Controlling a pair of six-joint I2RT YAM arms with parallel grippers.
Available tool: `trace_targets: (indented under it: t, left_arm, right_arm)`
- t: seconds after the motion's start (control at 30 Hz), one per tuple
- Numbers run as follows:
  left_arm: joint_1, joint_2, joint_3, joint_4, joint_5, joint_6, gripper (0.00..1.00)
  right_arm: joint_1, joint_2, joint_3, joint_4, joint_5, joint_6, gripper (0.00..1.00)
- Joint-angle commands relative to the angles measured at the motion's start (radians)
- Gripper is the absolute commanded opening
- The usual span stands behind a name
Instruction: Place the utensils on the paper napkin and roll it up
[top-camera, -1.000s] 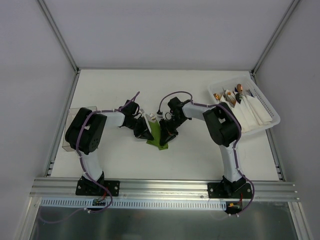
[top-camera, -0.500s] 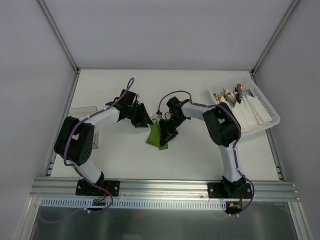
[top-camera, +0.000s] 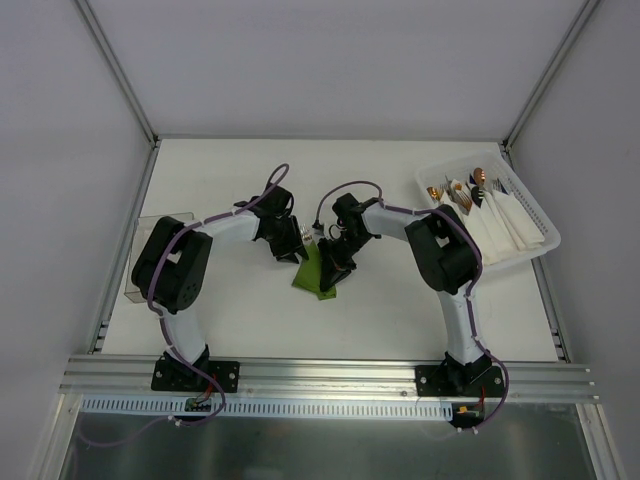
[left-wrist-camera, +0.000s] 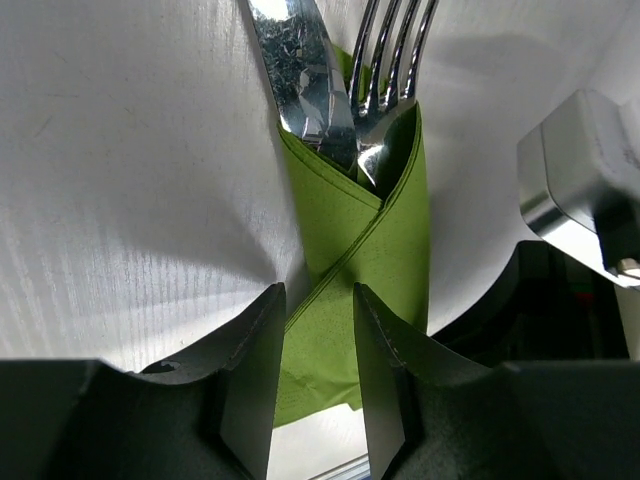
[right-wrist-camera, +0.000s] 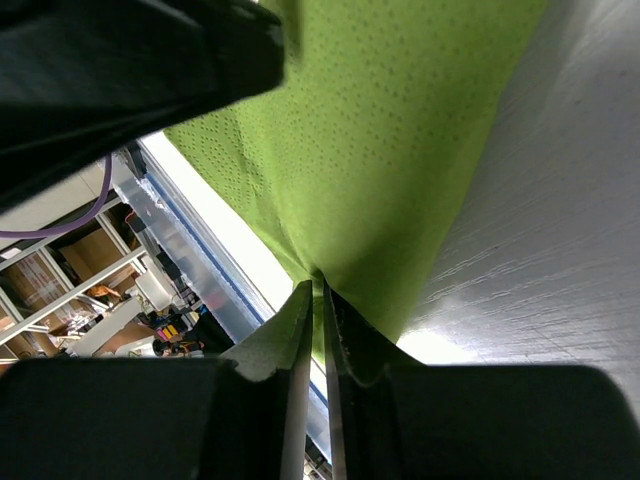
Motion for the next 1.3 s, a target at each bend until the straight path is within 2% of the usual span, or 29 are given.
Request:
trace_targets:
  t: [0.0, 0.63, 0.87, 1.03, 1.27]
  left_arm:
    - [-0.018, 0.018, 0.042, -0.026, -0.036, -0.021, 0.34]
    - [-0.028, 0.050, 0.031, -0.003, -0.047, -0.053, 0.28]
    - [-0.028, 0.071, 0.018, 0.020, -0.026, -0.062, 0.15]
    - [-0.026, 0.076, -0.001, 0.041, -0.019, -0.078, 0.01]
    - [-0.017, 0.018, -0.030, 0.087, -0.015, -0.041, 0.00]
  right_arm:
    - [0.007, 0.032, 0.003, -0.021, 0.147, -0.032, 0.12]
    - [0.012, 0.044, 0.026, -0.038, 0.140, -0.041, 0.09]
    - [0.012, 0.045, 0.029, -0.042, 0.141, -0.046, 0.09]
    - [0.012, 0.045, 0.029, -0.045, 0.144, -0.049, 0.08]
    - [0.007, 0.009, 0.032, -0.045, 0.147, -0.070, 0.11]
